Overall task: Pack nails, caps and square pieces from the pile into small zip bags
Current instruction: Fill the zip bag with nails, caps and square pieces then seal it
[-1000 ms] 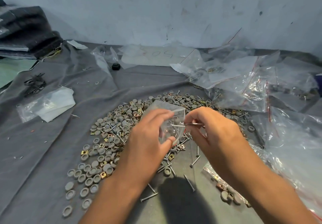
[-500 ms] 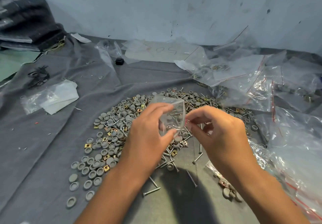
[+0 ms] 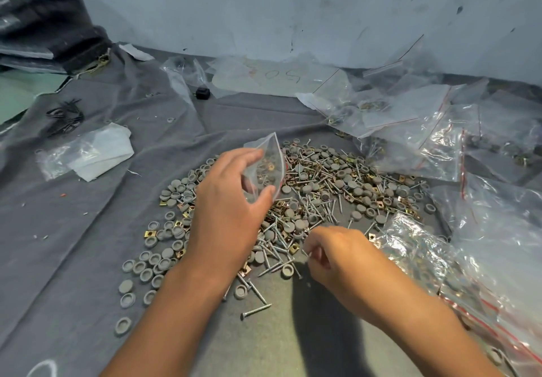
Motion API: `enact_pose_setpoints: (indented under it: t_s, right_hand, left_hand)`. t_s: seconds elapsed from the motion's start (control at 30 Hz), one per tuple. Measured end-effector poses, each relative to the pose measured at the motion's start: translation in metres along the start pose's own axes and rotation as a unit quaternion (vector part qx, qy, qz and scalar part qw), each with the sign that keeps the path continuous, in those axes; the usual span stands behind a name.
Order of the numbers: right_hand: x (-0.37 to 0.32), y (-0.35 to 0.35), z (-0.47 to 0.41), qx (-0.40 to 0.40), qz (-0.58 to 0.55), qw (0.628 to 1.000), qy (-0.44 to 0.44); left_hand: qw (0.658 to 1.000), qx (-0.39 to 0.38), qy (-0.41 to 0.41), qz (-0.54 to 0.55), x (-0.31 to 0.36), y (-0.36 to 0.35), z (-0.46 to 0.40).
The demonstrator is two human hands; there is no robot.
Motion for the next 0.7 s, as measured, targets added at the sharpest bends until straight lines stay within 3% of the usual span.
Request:
enact_pose_setpoints:
  t_s: [0.13, 0.43, 0.6, 0.7]
  right_hand:
    - [-0.013, -0.007, -0.004, 0.012, -0.071, 0.997, 0.03]
    - [-0.009, -0.019, -0.003, -0.031, -0.013, 0.999, 0.003]
    - [-0.016, -0.022, 0.006, -0.008, 0.099, 0.995, -0.029]
    - [-0.018, -0.022, 0.007, 0.003, 0.096, 0.995, -0.029]
  left_hand:
    - [1.0, -0.005, -0.001, -0.003, -0.002, -0.001, 0.001]
    - [1.0, -0.002, -0.003, -0.004, 0.0, 0.0, 0.002]
    - [1.0, -0.009, -0.005, -0.011, 0.003, -0.001, 0.002]
    - [1.0, -0.016, -0.003, -0.008, 0.003, -0.003, 0.003]
Point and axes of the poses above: each hand's wrist, its own z-axis away from the middle knuckle, its own y-axis out of the back of the hand, x = y × z, the point moved 8 cm from there along -z, towards the middle knuckle, and after that the axes turned 3 degrees about z, right-handed, at the moved point
